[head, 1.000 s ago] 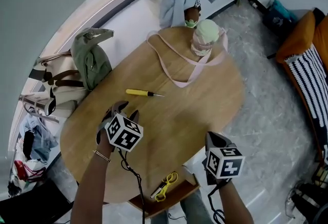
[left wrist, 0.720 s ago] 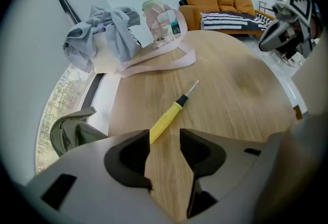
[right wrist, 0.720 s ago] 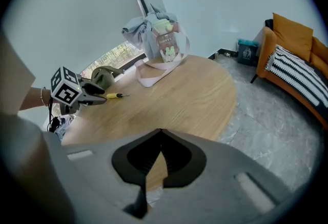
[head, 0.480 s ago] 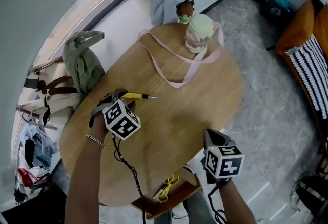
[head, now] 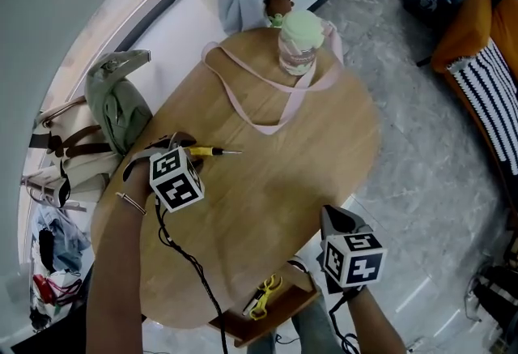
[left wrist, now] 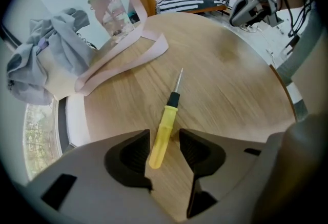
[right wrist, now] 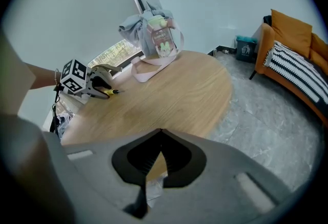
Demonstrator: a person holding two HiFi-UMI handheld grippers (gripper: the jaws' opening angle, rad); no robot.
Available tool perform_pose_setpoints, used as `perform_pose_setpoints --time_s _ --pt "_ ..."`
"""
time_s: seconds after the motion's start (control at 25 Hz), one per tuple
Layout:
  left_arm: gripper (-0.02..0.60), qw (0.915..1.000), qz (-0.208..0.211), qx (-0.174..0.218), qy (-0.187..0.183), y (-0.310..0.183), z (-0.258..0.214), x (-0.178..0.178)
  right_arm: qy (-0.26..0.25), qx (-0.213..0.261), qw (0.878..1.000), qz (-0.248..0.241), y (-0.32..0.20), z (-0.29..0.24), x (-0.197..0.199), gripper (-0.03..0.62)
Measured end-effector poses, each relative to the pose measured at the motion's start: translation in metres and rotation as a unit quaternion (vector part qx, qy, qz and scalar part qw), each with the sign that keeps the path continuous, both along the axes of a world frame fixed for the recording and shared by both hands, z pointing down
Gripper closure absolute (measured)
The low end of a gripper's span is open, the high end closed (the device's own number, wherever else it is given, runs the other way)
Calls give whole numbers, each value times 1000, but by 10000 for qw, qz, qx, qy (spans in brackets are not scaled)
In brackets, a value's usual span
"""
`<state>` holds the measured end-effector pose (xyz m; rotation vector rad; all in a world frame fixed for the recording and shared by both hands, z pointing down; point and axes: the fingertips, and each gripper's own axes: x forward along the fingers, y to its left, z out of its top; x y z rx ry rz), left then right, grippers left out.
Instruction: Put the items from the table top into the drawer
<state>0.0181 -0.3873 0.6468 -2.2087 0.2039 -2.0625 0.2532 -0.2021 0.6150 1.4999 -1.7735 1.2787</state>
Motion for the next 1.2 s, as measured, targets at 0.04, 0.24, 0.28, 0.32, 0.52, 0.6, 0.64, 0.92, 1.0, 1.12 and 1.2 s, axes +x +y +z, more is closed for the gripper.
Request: perform_pose_setpoints --time_s 0.04,0.24,0.28,0.32,0.52,0.6,0.64,0.92,1.0,1.12,1.2 --pt "399 9999 77 -118 -25 1 1 1 -10 -14 10000 -12 3 1 -1 588" --pt "434 9973 228 -682 -155 4 2 7 -61 -84 9999 -3 13 8 -4 589" --pt "442 9967 293 -736 -195 5 3 7 -71 -97 9999 9 15 9 -5 589" --pt "452 9961 349 -777 -232 8 3 7 -80 -104 9999 22 16 9 -5 589" --pt "517 9964 334 -744 -246 16 4 7 -114 -54 9999 85 15 4 -6 589" --pt "522 9971 266 -679 -217 17 4 7 -115 -18 9999 75 14 1 -7 589" --pt "522 9973 242 -654 -209 17 4 7 -112 -1 9999 61 13 0 -8 589" --pt "514 9998 63 -162 -81 15 2 8 -90 48 9999 -13 16 -2 -12 589" --pt "514 9999 -155 50 3 14 2 7 -81 47 10000 -19 18 -3 -12 589" --pt "514 9978 -614 172 172 16 0 6 -65 87 9999 -15 18 -9 -10 589" --pt "514 9951 -900 135 389 22 -4 7 -56 137 9999 3 17 -13 -10 589"
